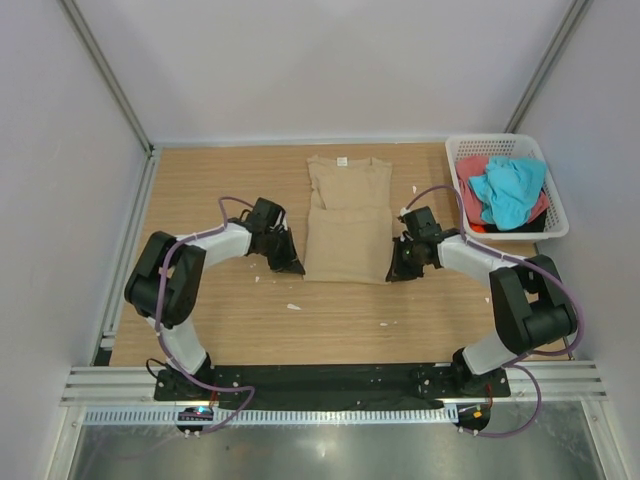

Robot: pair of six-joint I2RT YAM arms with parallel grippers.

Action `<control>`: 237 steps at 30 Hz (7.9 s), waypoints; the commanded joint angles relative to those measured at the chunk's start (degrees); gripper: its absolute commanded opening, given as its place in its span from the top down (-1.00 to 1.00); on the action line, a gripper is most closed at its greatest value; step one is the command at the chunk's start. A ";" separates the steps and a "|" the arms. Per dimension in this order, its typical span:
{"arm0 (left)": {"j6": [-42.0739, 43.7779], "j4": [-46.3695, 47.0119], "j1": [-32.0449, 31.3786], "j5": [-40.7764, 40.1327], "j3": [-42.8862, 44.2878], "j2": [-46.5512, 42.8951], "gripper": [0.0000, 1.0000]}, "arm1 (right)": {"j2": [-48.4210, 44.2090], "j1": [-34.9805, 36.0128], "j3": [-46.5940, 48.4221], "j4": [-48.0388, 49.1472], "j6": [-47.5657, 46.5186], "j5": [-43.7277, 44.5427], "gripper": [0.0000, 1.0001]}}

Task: Fold and stack the t-shirts
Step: Fold the tshirt

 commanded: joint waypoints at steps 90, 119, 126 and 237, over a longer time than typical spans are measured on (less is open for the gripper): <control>-19.44 4.99 -14.64 -11.40 -20.14 -23.90 1.00 | -32.98 1.71 -13.68 -16.39 21.31 7.72 0.98; -11.45 -14.53 -11.31 -20.81 8.59 -19.79 1.00 | -22.46 4.17 12.94 -22.46 14.03 20.38 0.98; -7.05 -14.53 -3.76 -17.56 26.49 -7.04 1.00 | -3.92 1.02 32.35 -23.68 8.40 21.35 0.98; -0.63 0.59 2.93 -3.55 27.16 21.00 0.51 | 29.76 -7.95 34.84 -3.74 -4.17 -19.28 0.97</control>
